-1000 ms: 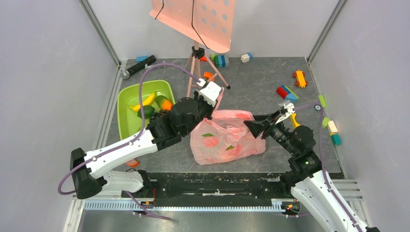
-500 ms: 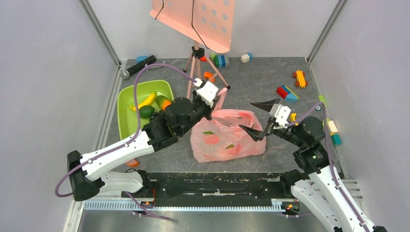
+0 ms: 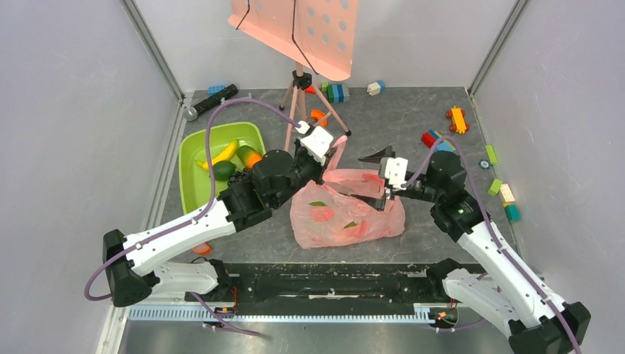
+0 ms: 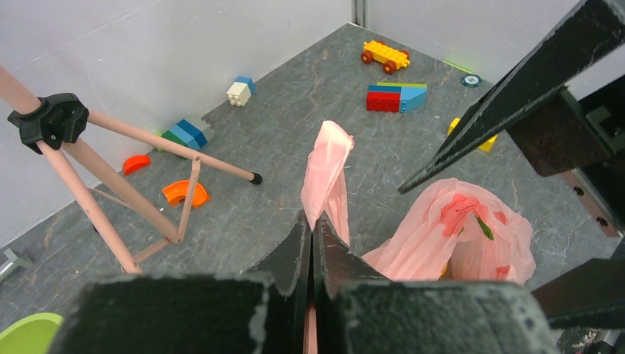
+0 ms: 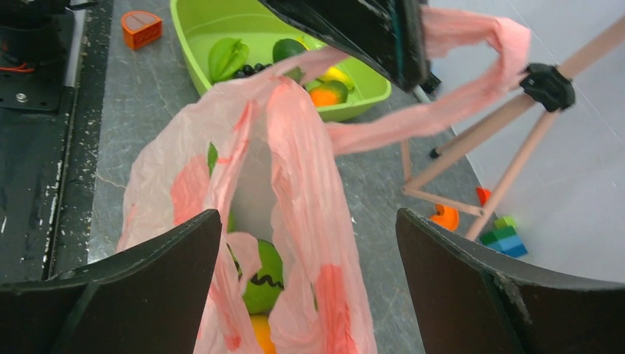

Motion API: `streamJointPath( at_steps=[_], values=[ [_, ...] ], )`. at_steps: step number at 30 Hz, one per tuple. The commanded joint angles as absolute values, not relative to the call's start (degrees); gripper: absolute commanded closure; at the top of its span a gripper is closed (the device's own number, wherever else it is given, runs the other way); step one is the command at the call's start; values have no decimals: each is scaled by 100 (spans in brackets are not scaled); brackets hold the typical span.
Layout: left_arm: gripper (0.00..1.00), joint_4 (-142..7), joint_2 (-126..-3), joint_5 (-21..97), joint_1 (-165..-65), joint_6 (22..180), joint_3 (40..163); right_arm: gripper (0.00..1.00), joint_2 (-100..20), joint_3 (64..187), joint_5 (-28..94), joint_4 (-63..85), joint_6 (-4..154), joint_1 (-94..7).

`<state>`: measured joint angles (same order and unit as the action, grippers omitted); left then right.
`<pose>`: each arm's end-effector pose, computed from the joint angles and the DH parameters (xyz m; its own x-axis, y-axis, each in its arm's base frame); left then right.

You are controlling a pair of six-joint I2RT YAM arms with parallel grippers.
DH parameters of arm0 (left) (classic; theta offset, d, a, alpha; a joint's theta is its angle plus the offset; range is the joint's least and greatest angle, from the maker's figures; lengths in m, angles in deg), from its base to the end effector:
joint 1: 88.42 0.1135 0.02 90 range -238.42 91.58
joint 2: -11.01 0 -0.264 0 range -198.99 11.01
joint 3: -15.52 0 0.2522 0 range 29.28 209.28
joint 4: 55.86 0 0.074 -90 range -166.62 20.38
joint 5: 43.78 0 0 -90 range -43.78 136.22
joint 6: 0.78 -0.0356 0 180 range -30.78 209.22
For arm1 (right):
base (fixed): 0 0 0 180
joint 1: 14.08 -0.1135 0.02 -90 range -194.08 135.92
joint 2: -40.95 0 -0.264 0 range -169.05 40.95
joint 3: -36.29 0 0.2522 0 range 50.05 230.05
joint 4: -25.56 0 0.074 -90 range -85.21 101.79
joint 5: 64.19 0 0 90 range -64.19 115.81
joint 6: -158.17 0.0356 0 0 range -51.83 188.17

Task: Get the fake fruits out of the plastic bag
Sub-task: Untie the plastic bag at the center of the board.

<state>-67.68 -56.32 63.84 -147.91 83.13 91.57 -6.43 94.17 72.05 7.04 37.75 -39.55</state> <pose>0.1491 -0.2317 0.3895 0.0435 0.1253 -0.9912 0.6668 0.7351 0.1222 0.1577 0.1036 0.3400 0.3689 -0.2122 -0.9049 -0.8770 0.2429 -0.4145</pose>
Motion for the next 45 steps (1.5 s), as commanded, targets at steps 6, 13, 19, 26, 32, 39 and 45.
streamJointPath(
  at_steps=[6, 13, 19, 26, 32, 39, 45],
  values=[
    [98, -6426, -5503, 6309, -14767, 8477, 9134, 15, -1228, 9826, 6082, 1136, 3442, -5013],
    [98, -6436, -5442, 6337, -14764, 8450, 9107, 28, -1603, 9935, 5531, 1419, 3357, -5383],
    [98, -6461, -5393, 6407, -14771, 8418, 9081, 54, -1493, 9913, 5412, 1557, 3474, -5389],
    [97, -6537, -5315, 6688, -14762, 8537, 9081, 94, -1230, 9918, 4951, 1572, 3830, -5390],
    [89, -6694, -5156, 7299, -14631, 8808, 9211, 100, -876, 9845, 4491, 1945, 4381, -5389],
    [87, -6751, -4983, 7452, -14204, 8864, 9339, 100, -800, 10106, 3123, 2421, 5257, -5389],
    [86, -6578, -4888, 7365, -13946, 8865, 9399, 100, -1042, 10454, 2253, 2568, 5552, -5386]
  ],
)
